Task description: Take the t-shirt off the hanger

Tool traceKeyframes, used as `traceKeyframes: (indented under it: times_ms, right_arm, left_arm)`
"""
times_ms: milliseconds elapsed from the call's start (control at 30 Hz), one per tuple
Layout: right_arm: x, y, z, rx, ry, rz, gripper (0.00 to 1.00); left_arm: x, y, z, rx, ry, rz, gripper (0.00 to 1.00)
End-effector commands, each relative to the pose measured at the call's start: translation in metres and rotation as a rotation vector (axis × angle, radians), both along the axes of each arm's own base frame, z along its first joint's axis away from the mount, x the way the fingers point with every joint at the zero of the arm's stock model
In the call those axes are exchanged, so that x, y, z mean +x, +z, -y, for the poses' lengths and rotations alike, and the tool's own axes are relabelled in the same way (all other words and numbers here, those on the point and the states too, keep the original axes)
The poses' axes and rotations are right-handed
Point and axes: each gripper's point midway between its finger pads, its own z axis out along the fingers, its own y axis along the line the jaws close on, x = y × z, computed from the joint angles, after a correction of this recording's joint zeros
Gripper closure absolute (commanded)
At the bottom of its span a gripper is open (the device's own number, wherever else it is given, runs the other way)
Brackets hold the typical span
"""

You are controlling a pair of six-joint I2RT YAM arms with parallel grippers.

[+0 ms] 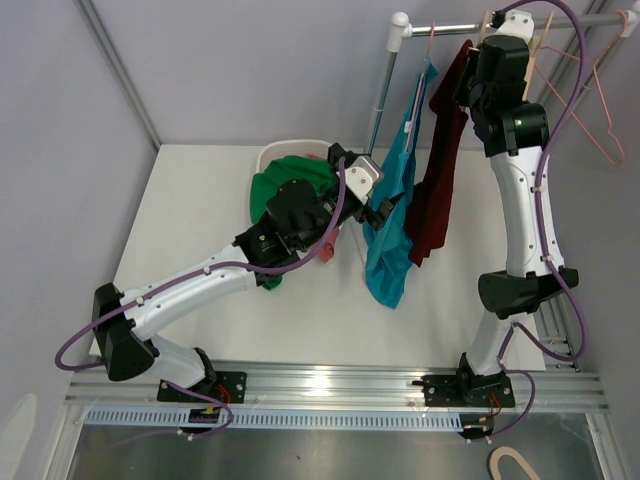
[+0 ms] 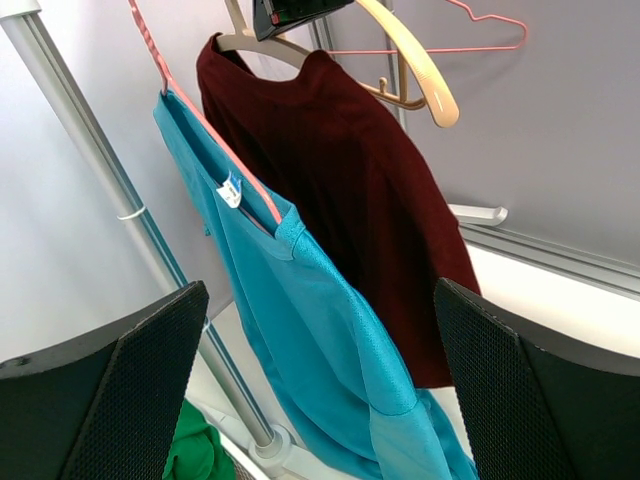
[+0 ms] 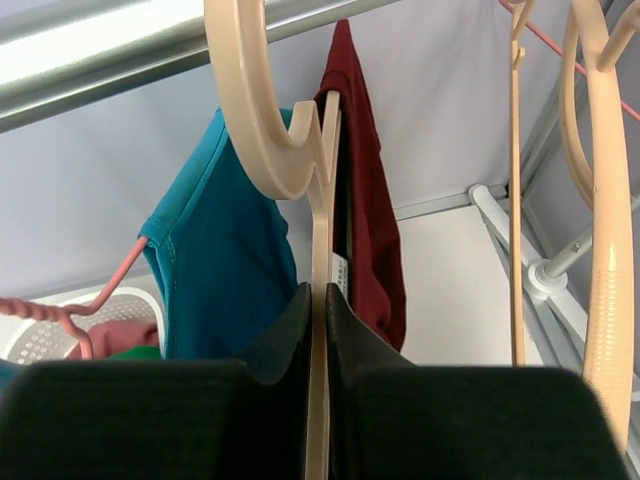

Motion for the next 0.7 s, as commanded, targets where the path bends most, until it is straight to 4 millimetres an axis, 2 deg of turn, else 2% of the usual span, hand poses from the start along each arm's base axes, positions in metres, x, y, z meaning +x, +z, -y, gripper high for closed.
traceKeyframes:
  times_ms: [0,67,133,200,300,333,433,567,667]
  right_arm:
    - [0.009,0.008,0.004,0.004,-0.019,0.039,0.88]
    - [0.008,0.006,0.004,0.004,-0.015,0.031,0.75]
    - [0.010,0.002,0.003,-0.001,-0.014,0.019,0.70]
    - [0.011,0.000,0.005,0.000,-0.022,0.013,0.78]
    - [0.012,-0.001,0.006,-0.007,-0.024,0.011,0.75]
    - [0.012,-0.002,0.007,-0.007,-0.026,0.011,0.77]
    - [0.013,0.001,0.007,-0.004,-0.026,0.021,1.00]
    - [0.012,0.014,0.004,-0.013,-0.020,0.061,1.00]
    - [0.002,0.034,0.003,-0.046,-0.035,0.109,1.00]
  left_arm:
    - [0.000,0.017,-0.003,-0.039,0.013,0.043,0.00]
    - [0.000,0.016,-0.002,-0.039,0.013,0.041,0.00]
    - [0.000,0.016,-0.002,-0.039,0.012,0.037,0.00]
    - [0.000,0.015,-0.002,-0.038,0.012,0.037,0.01]
    - [0.000,0.015,-0.003,-0.038,0.014,0.035,0.00]
    - [0.000,0.015,-0.002,-0.039,0.012,0.033,0.00]
    - [0.000,0.014,-0.003,-0.038,0.014,0.034,0.01]
    - [0.000,0.014,-0.002,-0.037,0.014,0.034,0.01]
    - [-0.001,0.016,-0.001,-0.037,0.007,0.028,0.01]
